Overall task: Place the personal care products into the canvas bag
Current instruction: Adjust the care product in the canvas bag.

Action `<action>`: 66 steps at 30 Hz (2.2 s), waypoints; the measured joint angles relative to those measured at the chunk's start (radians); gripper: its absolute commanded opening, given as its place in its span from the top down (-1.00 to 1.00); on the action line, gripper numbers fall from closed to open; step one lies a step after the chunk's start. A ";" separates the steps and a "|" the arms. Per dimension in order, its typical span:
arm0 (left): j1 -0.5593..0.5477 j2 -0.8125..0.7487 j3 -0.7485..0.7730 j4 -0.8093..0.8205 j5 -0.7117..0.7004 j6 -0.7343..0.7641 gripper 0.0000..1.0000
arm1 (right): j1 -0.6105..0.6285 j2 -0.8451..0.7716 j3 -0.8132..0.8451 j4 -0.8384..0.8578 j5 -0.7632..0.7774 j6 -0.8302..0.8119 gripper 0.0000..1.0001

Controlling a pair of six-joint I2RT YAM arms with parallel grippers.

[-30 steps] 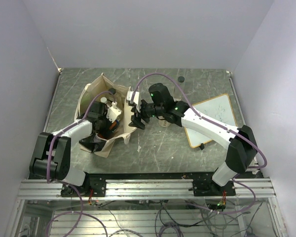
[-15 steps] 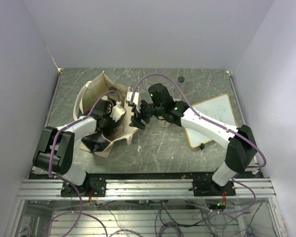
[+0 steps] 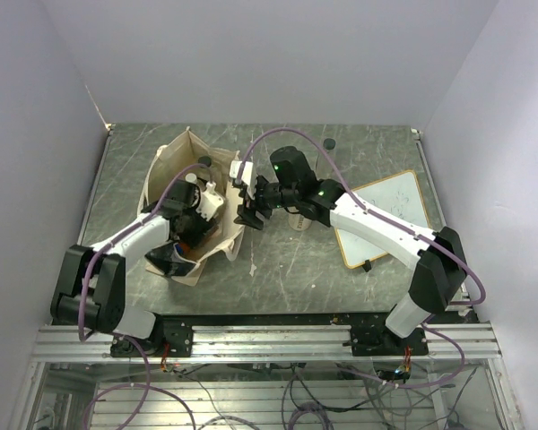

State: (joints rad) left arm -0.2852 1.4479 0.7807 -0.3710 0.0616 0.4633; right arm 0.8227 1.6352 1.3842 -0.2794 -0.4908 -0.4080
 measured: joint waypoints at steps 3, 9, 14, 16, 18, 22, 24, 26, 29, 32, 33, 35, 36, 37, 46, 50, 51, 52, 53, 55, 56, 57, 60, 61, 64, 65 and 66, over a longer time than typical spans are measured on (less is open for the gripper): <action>0.000 -0.047 0.013 -0.037 0.009 -0.001 0.86 | -0.003 0.000 0.009 -0.001 0.009 0.004 -0.38; 0.001 -0.161 0.038 -0.079 0.024 -0.011 0.87 | -0.008 0.000 0.011 -0.003 0.018 0.009 -0.38; 0.003 -0.223 0.040 -0.108 0.042 -0.013 0.86 | -0.008 0.000 0.020 -0.004 0.029 0.010 -0.38; 0.004 -0.244 0.040 -0.121 0.048 -0.016 0.86 | -0.008 0.000 0.031 -0.004 0.032 0.015 -0.38; 0.008 -0.269 0.041 -0.136 0.058 -0.019 0.86 | -0.010 0.003 0.047 -0.004 0.032 0.027 -0.38; 0.014 -0.319 0.045 -0.160 0.084 -0.026 0.86 | -0.030 0.030 0.101 0.006 0.027 0.074 -0.38; 0.021 -0.341 0.056 -0.174 0.103 -0.028 0.86 | -0.047 0.048 0.127 0.011 0.020 0.109 -0.38; 0.027 -0.367 0.074 -0.187 0.124 -0.035 0.86 | -0.064 0.070 0.157 0.014 0.007 0.143 -0.38; 0.035 -0.411 0.111 -0.206 0.155 -0.050 0.86 | -0.085 0.112 0.219 0.019 -0.019 0.196 -0.37; 0.042 -0.444 0.155 -0.214 0.185 -0.063 0.86 | -0.095 0.140 0.264 0.022 -0.039 0.239 -0.37; 0.044 -0.453 0.170 -0.217 0.195 -0.068 0.86 | -0.095 0.145 0.275 0.023 -0.043 0.254 -0.37; 0.048 -0.471 0.193 -0.221 0.217 -0.072 0.86 | -0.095 0.159 0.301 0.028 -0.053 0.298 -0.36; 0.049 -0.478 0.197 -0.221 0.224 -0.074 0.86 | -0.095 0.164 0.312 0.028 -0.057 0.315 -0.36; 0.050 -0.488 0.200 -0.223 0.232 -0.076 0.86 | -0.095 0.172 0.328 0.029 -0.063 0.340 -0.36; 0.055 -0.535 0.200 -0.227 0.246 -0.090 0.86 | -0.093 0.219 0.435 0.049 -0.117 0.553 -0.35; 0.056 -0.535 0.200 -0.227 0.246 -0.090 0.86 | -0.094 0.248 0.473 0.076 -0.132 0.640 -0.31; 0.056 -0.535 0.200 -0.227 0.246 -0.090 0.86 | -0.095 0.256 0.478 0.090 -0.135 0.677 -0.29; 0.056 -0.535 0.200 -0.227 0.246 -0.090 0.86 | -0.095 0.258 0.479 0.092 -0.137 0.686 -0.27; 0.056 -0.535 0.200 -0.227 0.246 -0.090 0.86 | -0.095 0.262 0.480 0.099 -0.140 0.706 -0.24; 0.058 -0.535 0.200 -0.227 0.246 -0.090 0.86 | -0.095 0.268 0.480 0.108 -0.146 0.752 -0.13; 0.059 -0.535 0.200 -0.227 0.246 -0.090 0.86 | -0.095 0.268 0.480 0.112 -0.148 0.767 -0.07; 0.060 -0.535 0.200 -0.227 0.246 -0.090 0.86 | -0.095 0.269 0.480 0.118 -0.152 0.782 0.01; 0.061 -0.535 0.200 -0.227 0.246 -0.090 0.86 | -0.097 0.271 0.480 0.140 -0.177 0.815 0.20; 0.061 -0.535 0.200 -0.226 0.247 -0.091 0.86 | -0.098 0.271 0.479 0.150 -0.190 0.823 0.25; 0.066 -0.535 0.200 -0.227 0.258 -0.094 0.86 | -0.106 0.271 0.470 0.180 -0.232 0.842 0.35; 0.067 -0.535 0.200 -0.228 0.265 -0.095 0.86 | -0.110 0.273 0.467 0.189 -0.247 0.848 0.35; 0.068 -0.535 0.200 -0.229 0.271 -0.095 0.86 | -0.112 0.275 0.466 0.194 -0.259 0.853 0.29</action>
State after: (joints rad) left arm -0.2169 0.9127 0.9810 -0.5999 0.3328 0.3683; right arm 0.7105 1.9102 1.8503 -0.0853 -0.7498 0.4454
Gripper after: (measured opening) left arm 0.654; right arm 0.331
